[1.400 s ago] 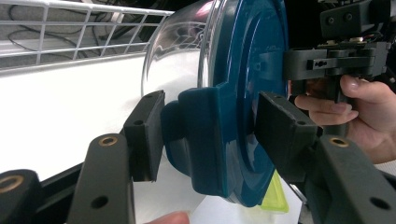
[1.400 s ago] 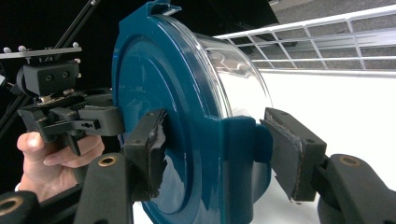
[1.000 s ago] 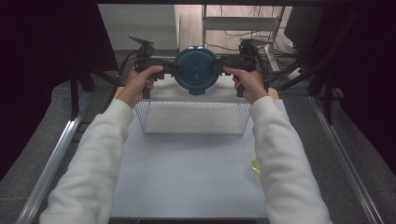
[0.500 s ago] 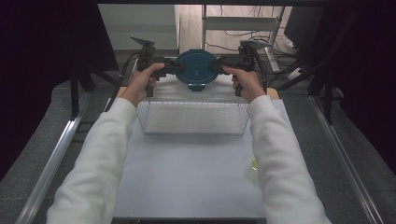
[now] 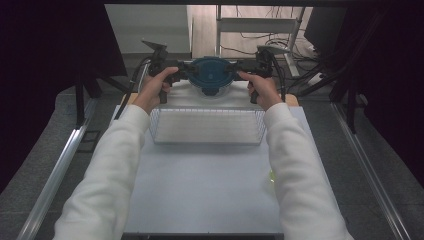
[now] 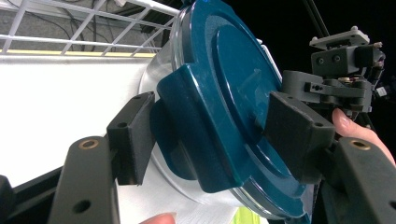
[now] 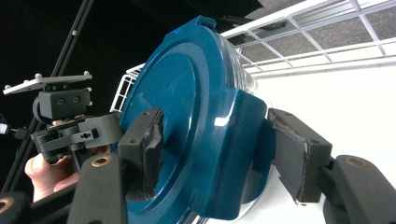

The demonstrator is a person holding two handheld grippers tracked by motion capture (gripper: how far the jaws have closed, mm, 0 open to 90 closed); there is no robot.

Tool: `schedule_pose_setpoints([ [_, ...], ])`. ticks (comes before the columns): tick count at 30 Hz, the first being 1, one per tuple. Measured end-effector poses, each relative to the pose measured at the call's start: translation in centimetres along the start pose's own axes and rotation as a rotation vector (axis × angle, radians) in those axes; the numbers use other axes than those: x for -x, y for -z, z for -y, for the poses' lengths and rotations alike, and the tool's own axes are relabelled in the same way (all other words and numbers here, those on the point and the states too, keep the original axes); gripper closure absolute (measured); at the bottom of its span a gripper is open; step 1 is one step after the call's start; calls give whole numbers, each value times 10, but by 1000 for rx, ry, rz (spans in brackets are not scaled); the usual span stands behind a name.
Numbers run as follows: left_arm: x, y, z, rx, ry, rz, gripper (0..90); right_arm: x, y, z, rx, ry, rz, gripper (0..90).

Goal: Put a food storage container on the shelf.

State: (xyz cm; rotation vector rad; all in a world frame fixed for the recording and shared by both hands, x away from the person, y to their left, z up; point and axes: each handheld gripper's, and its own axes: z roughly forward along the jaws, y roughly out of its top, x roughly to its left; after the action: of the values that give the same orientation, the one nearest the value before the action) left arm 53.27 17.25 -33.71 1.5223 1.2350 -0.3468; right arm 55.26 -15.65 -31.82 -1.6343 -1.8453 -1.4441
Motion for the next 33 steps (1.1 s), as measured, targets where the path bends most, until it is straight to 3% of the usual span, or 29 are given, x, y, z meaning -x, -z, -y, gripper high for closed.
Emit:
schedule_pose_setpoints([
  [11, 1, 0, 1, 4, -2, -6, 344, 0, 0, 1, 2, -8, 2, 379],
  [15, 2, -1, 1, 5, -25, -10, 333, -1, 0, 1, 6, -5, 6, 368],
  [17, 3, -1, 2, 6, -32, -13, 317, -4, -1, 3, 13, 26, 27, 337],
  [18, 6, -2, 4, 31, -72, -44, 301, -7, -2, 4, 24, 45, 40, 317],
  [19, 8, -1, 4, 49, -84, -50, 286, -9, -3, 5, 35, 70, 54, 288],
  [25, 14, 3, 7, 79, -105, -56, 199, -18, -2, 8, 78, 107, 84, 212],
  [28, 18, 12, 8, 107, -138, -84, 178, -25, 5, 10, 107, 162, 120, 178],
  [33, 27, 20, 13, 105, -183, -90, 158, -32, 15, 14, 126, 231, 133, 153],
])
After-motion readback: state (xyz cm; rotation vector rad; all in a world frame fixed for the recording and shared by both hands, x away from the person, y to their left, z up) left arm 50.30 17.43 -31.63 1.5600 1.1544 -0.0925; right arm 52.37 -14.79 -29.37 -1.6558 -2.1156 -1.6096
